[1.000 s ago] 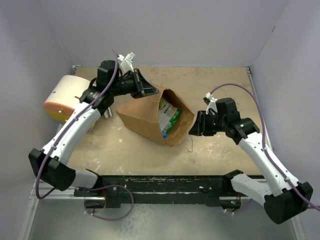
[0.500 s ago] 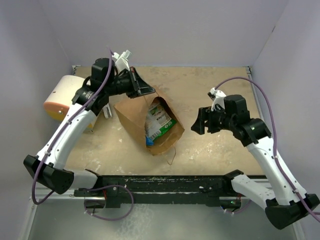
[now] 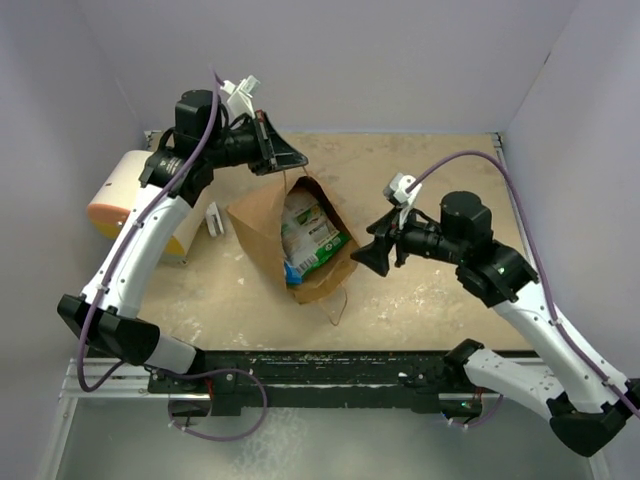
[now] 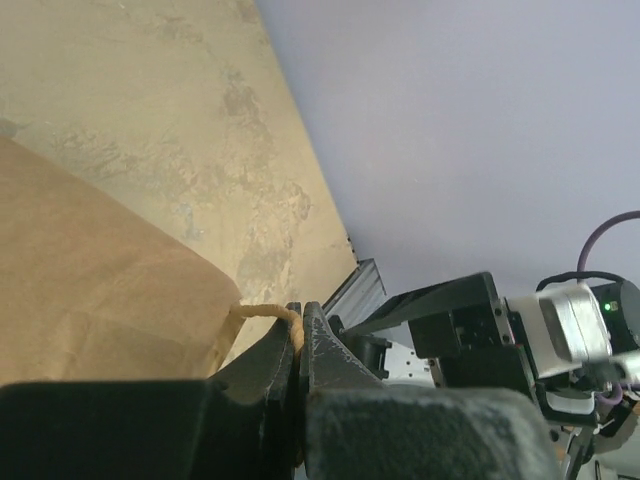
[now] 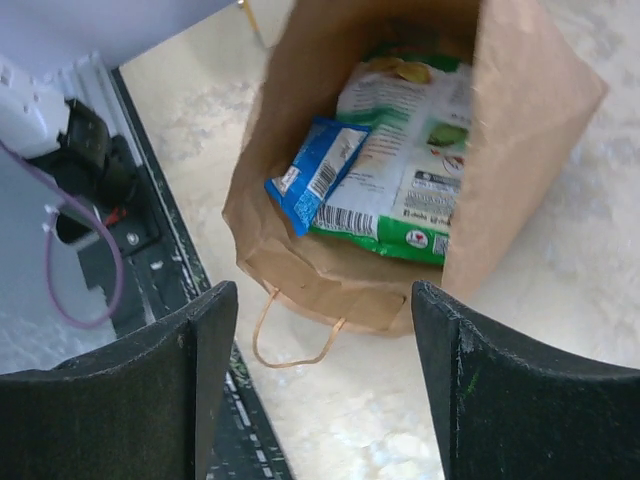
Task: Take the snacks out of the paper bag
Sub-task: Adjust the paper bag at the center of the board, then take out the snack from the paper bag.
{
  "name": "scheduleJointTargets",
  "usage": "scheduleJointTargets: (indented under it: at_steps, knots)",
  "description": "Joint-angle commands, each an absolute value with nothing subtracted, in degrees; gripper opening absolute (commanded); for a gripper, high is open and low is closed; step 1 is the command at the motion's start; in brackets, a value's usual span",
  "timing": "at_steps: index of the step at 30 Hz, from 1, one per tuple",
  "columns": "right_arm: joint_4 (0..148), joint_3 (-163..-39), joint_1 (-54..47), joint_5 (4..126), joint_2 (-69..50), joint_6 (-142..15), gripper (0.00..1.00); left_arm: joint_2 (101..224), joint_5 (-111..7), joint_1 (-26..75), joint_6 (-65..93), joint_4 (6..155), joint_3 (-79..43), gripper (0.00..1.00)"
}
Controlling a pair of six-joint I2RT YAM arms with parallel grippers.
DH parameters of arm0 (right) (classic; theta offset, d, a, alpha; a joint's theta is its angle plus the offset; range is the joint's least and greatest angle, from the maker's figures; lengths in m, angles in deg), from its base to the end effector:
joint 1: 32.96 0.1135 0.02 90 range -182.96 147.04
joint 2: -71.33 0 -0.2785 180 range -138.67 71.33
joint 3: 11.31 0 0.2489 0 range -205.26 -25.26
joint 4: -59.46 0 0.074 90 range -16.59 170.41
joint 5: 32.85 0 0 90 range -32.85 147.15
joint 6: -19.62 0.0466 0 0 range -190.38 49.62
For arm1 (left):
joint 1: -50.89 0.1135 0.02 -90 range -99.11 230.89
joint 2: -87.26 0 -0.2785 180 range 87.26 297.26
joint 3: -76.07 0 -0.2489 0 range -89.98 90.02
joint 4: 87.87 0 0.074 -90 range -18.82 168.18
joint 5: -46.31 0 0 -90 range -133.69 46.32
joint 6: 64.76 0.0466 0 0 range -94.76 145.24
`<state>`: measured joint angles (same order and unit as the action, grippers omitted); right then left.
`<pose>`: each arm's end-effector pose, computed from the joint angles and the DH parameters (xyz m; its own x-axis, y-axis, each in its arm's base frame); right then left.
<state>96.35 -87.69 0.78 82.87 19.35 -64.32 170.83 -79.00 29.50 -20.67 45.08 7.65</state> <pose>0.1454 0.1214 0.4106 -0.2689 -0.0652 -0.9610 -0.8290 0.5237 0.1964 0.2830 -0.1398 0.4706 -0.7905 -0.3198 -0.5223 0.3429 0.4755 -0.8102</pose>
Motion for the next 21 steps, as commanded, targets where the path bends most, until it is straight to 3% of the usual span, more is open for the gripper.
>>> scheduleJointTargets:
  at_steps: [1,7,13,21]
  knots:
    - [90.4,-90.5,5.3,85.3,15.8,-77.7,0.72,170.0,-83.7,30.8,-22.1,53.5,8.8,0.00]
    - [94.9,-92.5,11.1,91.3,10.9,-99.9,0.70,170.5,-85.2,31.3,-22.3,57.2,8.7,0.00]
    - [92.5,-93.4,13.4,90.2,5.6,-107.1,0.71,170.5,-87.3,31.9,-21.9,59.5,8.6,0.00]
    - [80.4,-89.5,16.2,87.8,-0.8,-105.3,0.66,170.5,-88.1,32.6,-22.9,61.2,7.1,0.00]
